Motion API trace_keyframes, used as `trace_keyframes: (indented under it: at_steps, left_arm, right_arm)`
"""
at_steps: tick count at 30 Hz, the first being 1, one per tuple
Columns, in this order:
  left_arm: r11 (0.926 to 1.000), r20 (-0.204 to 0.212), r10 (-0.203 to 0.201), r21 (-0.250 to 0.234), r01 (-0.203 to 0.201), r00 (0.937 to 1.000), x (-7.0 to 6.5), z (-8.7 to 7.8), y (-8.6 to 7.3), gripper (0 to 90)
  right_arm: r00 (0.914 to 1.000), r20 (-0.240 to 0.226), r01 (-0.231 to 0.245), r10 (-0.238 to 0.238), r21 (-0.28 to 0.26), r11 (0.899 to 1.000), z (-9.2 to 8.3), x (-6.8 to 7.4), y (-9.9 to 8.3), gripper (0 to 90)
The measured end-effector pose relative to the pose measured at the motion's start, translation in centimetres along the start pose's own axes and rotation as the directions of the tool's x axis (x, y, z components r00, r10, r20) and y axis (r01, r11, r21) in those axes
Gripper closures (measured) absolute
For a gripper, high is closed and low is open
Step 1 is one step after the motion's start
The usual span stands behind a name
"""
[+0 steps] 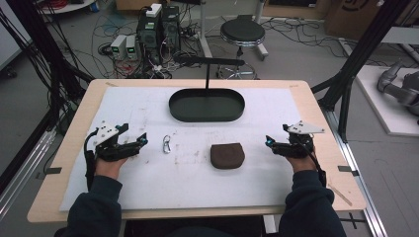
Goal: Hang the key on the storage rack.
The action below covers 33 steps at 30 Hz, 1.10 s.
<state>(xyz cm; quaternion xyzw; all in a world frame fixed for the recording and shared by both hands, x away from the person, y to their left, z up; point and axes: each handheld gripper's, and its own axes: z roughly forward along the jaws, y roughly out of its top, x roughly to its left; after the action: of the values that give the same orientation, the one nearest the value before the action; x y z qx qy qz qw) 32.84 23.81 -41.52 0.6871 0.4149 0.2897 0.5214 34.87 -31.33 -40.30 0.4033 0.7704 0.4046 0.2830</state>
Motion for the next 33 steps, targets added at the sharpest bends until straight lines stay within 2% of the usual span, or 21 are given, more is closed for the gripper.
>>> trace_keyframes:
  at_steps: [5, 13, 16, 18, 19, 20, 22, 24, 25, 26, 27, 28, 29, 30, 31, 33]
  left_arm:
    - [1.0, 0.018, -0.009, 0.002, 0.009, 0.9998, -0.4, 0.6, 0.1, 20.4]
    - [0.9998, 0.022, -0.005, 0.017, 0.005, 0.9997, -0.5, 1.4, 0.1, 20.8]
    - [0.9996, 0.043, -0.01, 0.026, 0.008, 0.999, -0.8, 1.3, 0.1, 20.8]
    - [0.9994, 0.048, -0.022, 0.029, 0.021, 0.9986, -1.1, 1.4, 0.0, 20.8]
    - [0.9989, 0.042, -0.031, 0.038, 0.029, 0.9986, -1.3, 1.4, 0.0, 20.8]
    - [0.9989, 0.042, -0.031, 0.038, 0.029, 0.9986, -1.3, 1.4, 0.0, 21.4]
    - [0.9977, 0.027, -0.03, 0.062, 0.028, 0.9992, -1.5, 1.4, 0.0, 24.0]
    - [0.9957, 0.034, -0.045, 0.082, 0.042, 0.9984, -1.7, 1.6, -0.2, 26.3]
    - [0.9947, 0.045, -0.05, 0.092, 0.046, 0.9977, -1.8, 1.7, -0.3, 27.6]
    - [0.994, 0.054, -0.058, 0.095, 0.053, 0.9968, -1.9, 1.8, -0.3, 34.4]
    - [0.9931, 0.075, -0.062, 0.105, 0.054, 0.9953, -2.1, 2.0, -0.4, 34.4]
    - [0.9922, 0.098, -0.061, 0.114, 0.049, 0.9934, -2.4, 2.3, -0.5, 39.0]
    - [0.989, 0.131, -0.054, 0.144, 0.035, 0.9899, -3.0, 3.1, -0.6, 49.5]
    - [0.989, 0.131, -0.054, 0.144, 0.035, 0.9899, -3.0, 3.1, -0.6, 51.4]
    - [0.986, 0.14, -0.044, 0.165, 0.02, 0.9892, -3.5, 4.0, -0.7, 54.2]
    - [0.9838, 0.135, -0.029, 0.179, 0.005, 0.9904, -3.7, 4.5, -0.6, 56.4]
  right_arm:
    - [1.0, -0.001, 0.001, -0.001, -0.001, 1.0, -0.1, -0.1, -0.3, 21.5]
    - [0.9999, -0.004, -0.012, 0.012, -0.008, 1.0, 0.3, -0.5, -0.6, 21.5]
    - [0.9999, -0.005, -0.013, 0.013, 0.001, 1.0, 0.5, -0.6, -0.5, 21.5]
    - [1.0, -0.009, -0.002, 0.002, 0.011, 1.0, 0.7, -0.6, -0.4, 21.5]
    - [0.9998, -0.004, 0.02, -0.02, 0.022, 1.0, 0.8, -0.5, -0.3, 21.5]
    - [0.9998, -0.006, 0.019, -0.018, 0.024, 1.0, 0.8, -0.4, -0.3, 21.5]
    - [0.9997, -0.004, 0.022, -0.022, 0.021, 1.0, 0.7, -0.4, -0.3, 21.5]
    - [0.9999, 0.004, 0.016, -0.016, 0.017, 1.0, 0.6, -0.2, -0.1, 21.5]
    - [0.9998, 0.003, 0.019, -0.019, 0.013, 1.0, 0.6, -0.1, 0.0, 21.5]
    - [0.9997, 0.0, 0.024, -0.024, 0.021, 0.999, 0.8, 0.1, 0.0, 21.5]
    - [0.9997, 0.0, 0.024, -0.024, 0.021, 0.999, 0.8, 0.1, 0.0, 21.5]
    - [0.9996, -0.002, 0.029, -0.029, 0.025, 0.999, 0.9, 0.1, 0.0, 21.5]
    - [0.9995, -0.007, 0.032, -0.032, 0.035, 0.999, 1.3, 0.1, -0.1, 21.5]
    - [0.9994, -0.009, 0.033, -0.033, 0.044, 0.998, 1.5, 0.2, -0.2, 21.5]
    - [0.9993, -0.009, 0.038, -0.037, 0.047, 0.998, 1.6, 0.2, -0.2, 21.5]
    - [0.9993, -0.009, 0.038, -0.037, 0.045, 0.998, 1.9, 0.0, -0.2, 21.5]
